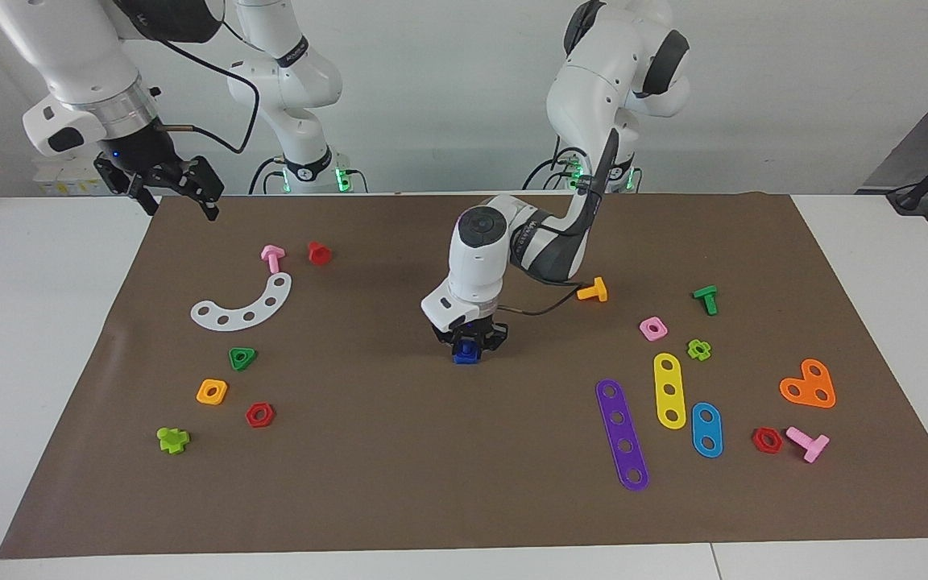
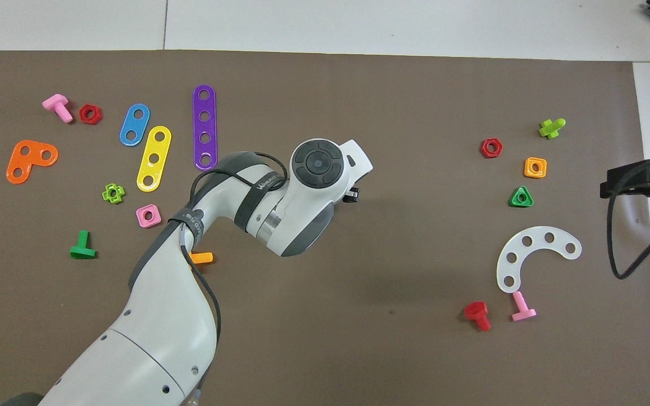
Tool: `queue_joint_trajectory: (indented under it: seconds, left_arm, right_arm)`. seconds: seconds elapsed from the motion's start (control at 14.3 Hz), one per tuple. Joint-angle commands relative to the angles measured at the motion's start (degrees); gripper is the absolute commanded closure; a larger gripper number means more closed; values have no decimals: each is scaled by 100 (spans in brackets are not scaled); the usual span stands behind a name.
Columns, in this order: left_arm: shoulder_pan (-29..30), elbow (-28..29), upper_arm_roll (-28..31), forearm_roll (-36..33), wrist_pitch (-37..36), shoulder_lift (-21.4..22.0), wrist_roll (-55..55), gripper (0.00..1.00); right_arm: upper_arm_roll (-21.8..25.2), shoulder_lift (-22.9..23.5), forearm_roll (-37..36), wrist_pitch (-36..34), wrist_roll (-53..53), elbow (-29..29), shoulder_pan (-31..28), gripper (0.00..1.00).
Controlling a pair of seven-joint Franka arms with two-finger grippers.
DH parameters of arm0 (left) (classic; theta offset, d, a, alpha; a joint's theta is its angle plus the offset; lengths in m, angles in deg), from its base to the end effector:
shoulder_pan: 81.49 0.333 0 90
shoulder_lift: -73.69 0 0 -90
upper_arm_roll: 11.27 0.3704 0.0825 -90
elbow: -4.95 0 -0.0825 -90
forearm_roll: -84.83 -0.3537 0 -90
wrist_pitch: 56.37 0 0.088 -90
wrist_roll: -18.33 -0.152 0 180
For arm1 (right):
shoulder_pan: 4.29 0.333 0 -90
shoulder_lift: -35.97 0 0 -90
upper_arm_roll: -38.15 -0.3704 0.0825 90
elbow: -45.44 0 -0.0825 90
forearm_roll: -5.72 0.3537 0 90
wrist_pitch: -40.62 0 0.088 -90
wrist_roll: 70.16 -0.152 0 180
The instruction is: Unscrew and place screws in storage area
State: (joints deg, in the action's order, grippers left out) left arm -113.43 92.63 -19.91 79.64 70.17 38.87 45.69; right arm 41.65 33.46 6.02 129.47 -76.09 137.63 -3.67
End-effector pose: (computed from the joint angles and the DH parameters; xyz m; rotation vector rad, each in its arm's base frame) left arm 0.5633 -0.4494 0.3277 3.0639 -0.3879 0.0914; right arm 0.5046 -0.0254 0.6378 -3.1247 0.2405 0.0232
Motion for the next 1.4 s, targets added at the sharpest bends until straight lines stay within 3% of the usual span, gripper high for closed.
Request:
queue_joint_trajectory:
  seconds: [0.0,0.35,0.77,1.05,1.33]
  left_arm:
    - [-93,-207,82,26,-445,-42,50,65]
    - [-85,-742,74,150,-815,-192,59,65]
    - [47,-1490,152,361,-1755,-174,33,65]
    - [617,-1429,127,326,-1791,-95,6,67]
    - [1434,-912,74,370,-1791,141,-984,66]
  right_arm:
    - [1,-145,-12,-17,-39,150,9,0]
    - [1,-145,-12,-17,-39,150,17,0]
    - [1,-145,-12,-17,-39,150,9,0]
    - [1,-145,-12,-17,-39,150,9,0]
    - [1,-145,-12,-17,-39,150,9,0]
